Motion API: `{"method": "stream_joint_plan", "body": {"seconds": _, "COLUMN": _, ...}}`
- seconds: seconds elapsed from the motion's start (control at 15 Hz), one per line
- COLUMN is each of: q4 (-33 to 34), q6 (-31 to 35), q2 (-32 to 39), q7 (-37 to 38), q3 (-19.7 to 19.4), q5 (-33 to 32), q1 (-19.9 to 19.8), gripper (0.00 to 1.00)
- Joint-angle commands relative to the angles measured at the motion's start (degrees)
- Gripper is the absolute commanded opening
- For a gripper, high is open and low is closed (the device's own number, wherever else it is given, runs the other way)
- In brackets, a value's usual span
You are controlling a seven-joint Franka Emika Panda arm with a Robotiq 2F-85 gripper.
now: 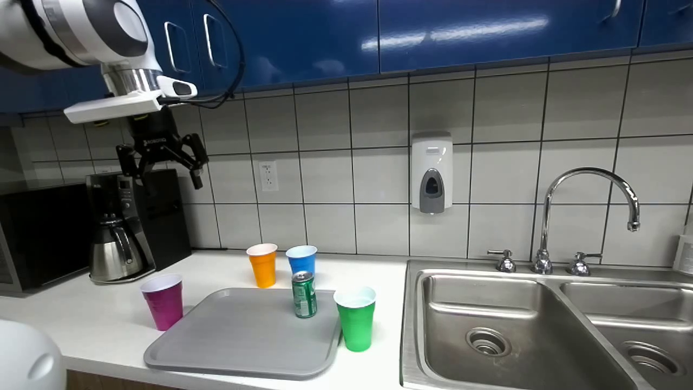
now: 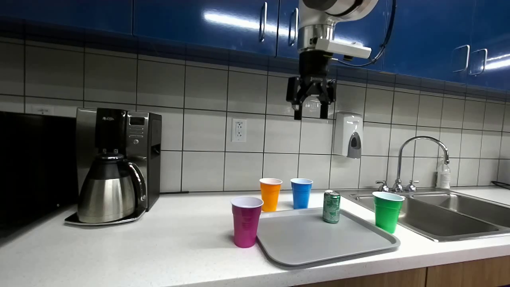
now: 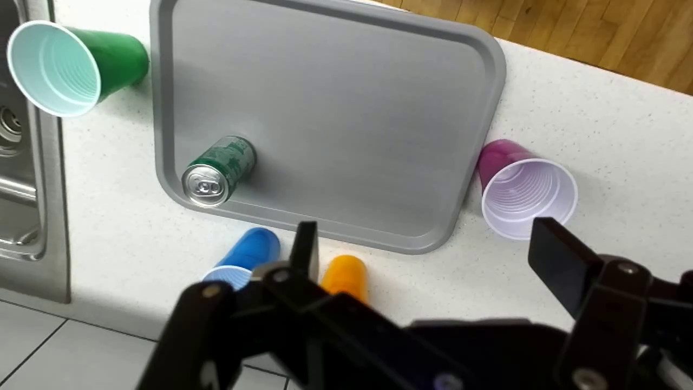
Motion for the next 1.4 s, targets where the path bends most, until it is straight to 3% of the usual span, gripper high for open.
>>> {"method": "stream_joint_plan", "body": {"seconds": 0.0, "q4": -0.11, "q6": 2.22, "q2": 3.39, "q7": -1.98, "q3": -0.24, "q5": -1.01, "q1": 0.96, "gripper": 1.0}}
{"method": "stream_joint_plan", "body": {"seconds": 0.73, "q4": -2.94, "q6": 7.01, "q2": 12.05, "q7": -0.88, "q3": 1.31, "q5": -1.83, "q1": 3.53, "gripper": 1.0}}
{"method": "stream_joint_plan", "body": {"seconds": 1.33, "q4": -2.3, "q6": 17.94, "q2": 18.66, "q7": -1.08, "q3": 1.28, "q5": -6.94, "q1": 3.89, "gripper": 1.0}}
